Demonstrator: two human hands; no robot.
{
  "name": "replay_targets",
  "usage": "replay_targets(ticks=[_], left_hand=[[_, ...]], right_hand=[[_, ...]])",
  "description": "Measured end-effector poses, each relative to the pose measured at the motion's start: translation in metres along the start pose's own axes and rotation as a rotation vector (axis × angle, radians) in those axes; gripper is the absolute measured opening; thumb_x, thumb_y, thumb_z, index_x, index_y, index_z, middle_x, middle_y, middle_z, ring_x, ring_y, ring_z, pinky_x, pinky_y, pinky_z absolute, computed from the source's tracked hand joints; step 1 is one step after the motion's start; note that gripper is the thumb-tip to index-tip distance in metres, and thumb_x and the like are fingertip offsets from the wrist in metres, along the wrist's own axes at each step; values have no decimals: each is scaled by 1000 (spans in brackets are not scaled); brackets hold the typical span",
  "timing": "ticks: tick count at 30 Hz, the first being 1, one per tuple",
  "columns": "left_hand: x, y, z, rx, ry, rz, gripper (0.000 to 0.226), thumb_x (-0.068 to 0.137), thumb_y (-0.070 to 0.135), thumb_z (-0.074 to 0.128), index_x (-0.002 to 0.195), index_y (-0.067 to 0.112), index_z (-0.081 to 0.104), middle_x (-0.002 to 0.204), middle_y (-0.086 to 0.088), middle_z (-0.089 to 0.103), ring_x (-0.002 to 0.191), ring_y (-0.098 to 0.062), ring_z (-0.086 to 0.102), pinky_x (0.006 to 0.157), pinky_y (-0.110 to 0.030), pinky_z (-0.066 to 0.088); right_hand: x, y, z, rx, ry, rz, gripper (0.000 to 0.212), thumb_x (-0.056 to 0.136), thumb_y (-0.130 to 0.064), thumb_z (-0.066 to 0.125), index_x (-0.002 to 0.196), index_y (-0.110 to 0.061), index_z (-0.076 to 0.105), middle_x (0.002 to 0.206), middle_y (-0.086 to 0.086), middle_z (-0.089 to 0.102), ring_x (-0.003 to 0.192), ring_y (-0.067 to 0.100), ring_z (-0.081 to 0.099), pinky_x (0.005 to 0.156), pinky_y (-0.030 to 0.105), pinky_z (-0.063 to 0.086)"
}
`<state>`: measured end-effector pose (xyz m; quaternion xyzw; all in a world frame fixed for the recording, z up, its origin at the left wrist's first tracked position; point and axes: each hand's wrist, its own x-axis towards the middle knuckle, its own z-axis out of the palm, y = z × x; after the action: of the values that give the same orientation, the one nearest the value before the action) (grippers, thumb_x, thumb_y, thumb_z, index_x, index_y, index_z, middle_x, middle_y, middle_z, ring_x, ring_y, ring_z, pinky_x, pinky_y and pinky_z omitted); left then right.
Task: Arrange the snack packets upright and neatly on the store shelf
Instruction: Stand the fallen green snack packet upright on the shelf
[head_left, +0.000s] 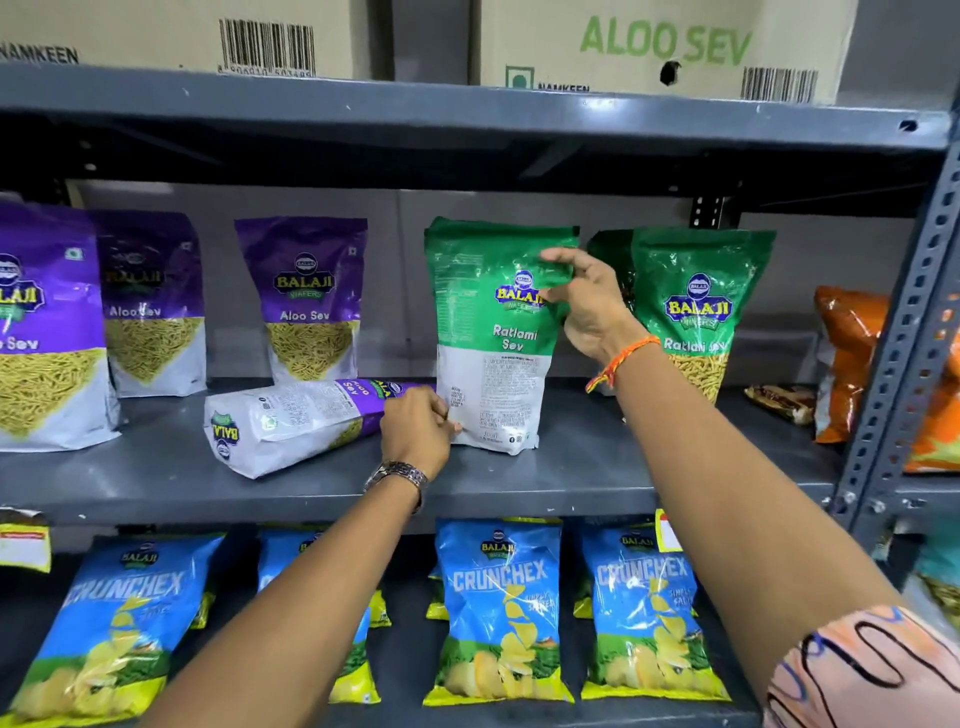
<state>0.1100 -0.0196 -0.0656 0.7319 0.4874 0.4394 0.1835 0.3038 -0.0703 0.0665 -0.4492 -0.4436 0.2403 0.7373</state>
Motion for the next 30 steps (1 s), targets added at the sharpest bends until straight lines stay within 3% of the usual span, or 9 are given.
replay_targets(ticks=[4, 7, 10, 13, 18, 20, 23, 27, 30], left_hand=[[-7, 14, -10, 7, 3, -35, 47, 60, 26, 92, 96, 14, 64, 93, -6, 72, 92, -26, 66, 77, -31, 51], [-15, 30, -7, -212, -10, -87, 60, 65, 33, 88, 109, 11, 54, 105, -8, 65, 100, -26, 62, 85, -34, 51], [-21, 50, 0, -426, -63, -172, 66, 75, 45, 78, 120, 9, 46, 129, -15, 53, 119, -31, 54, 104, -42, 47], [-24, 67, 2, -502, -74, -231, 75, 82, 65, 61, 126, 8, 43, 134, -15, 49, 118, -33, 54, 104, -42, 45], [14, 59, 13, -681, -250, -293, 113, 42, 101, 54, 100, 4, 64, 94, -19, 73, 88, -40, 69, 90, -45, 55], [12, 73, -3, -773, -411, -285, 94, 58, 91, 58, 108, 12, 72, 114, -16, 76, 101, -35, 74, 93, -43, 58], [14, 79, -14, -884, -427, -175, 40, 98, 55, 37, 96, 28, 65, 85, 12, 79, 63, 5, 73, 56, -11, 56], [19, 68, -6, -827, -201, -185, 63, 67, 58, 79, 112, 17, 67, 103, 5, 76, 71, 8, 72, 60, -10, 54], [29, 56, 15, -701, -76, -189, 94, 36, 65, 89, 113, 16, 63, 106, -2, 78, 94, -18, 76, 87, -40, 61]], right_hand=[[-2, 11, -23, 269, 81, 134, 41, 77, 18, 44, 69, -20, 54, 84, 0, 67, 59, 11, 58, 60, 28, 45], [-10, 43, -30, 11, 141, 280, 43, 78, 8, 34, 87, -21, 64, 75, 11, 61, 55, 13, 44, 52, 24, 36], [-31, 77, -26, -267, -140, 333, 54, 76, 22, 26, 93, -12, 63, 73, 15, 64, 47, 9, 52, 42, 19, 36], [-51, 89, -20, -293, -298, 268, 42, 88, 17, 45, 103, -11, 72, 85, -3, 78, 76, 10, 75, 73, 26, 60], [-71, 109, -9, -353, -116, 173, 44, 73, 3, 54, 106, -23, 63, 98, 2, 75, 95, 21, 72, 90, 42, 60], [-76, 110, -10, -367, -132, 209, 46, 69, 2, 63, 110, -19, 57, 87, 0, 68, 88, 22, 64, 85, 41, 57], [-68, 95, -20, -336, -120, 255, 43, 72, 10, 75, 101, -15, 56, 85, 9, 64, 80, 22, 59, 73, 36, 49], [-36, 89, -43, -384, -85, 269, 85, 66, 8, 86, 137, -7, 42, 113, 9, 54, 108, 22, 55, 97, 39, 51], [-18, 92, -47, -394, -274, 344, 129, 49, -1, 94, 155, -11, 20, 139, 10, 51, 132, 27, 50, 114, 47, 45]])
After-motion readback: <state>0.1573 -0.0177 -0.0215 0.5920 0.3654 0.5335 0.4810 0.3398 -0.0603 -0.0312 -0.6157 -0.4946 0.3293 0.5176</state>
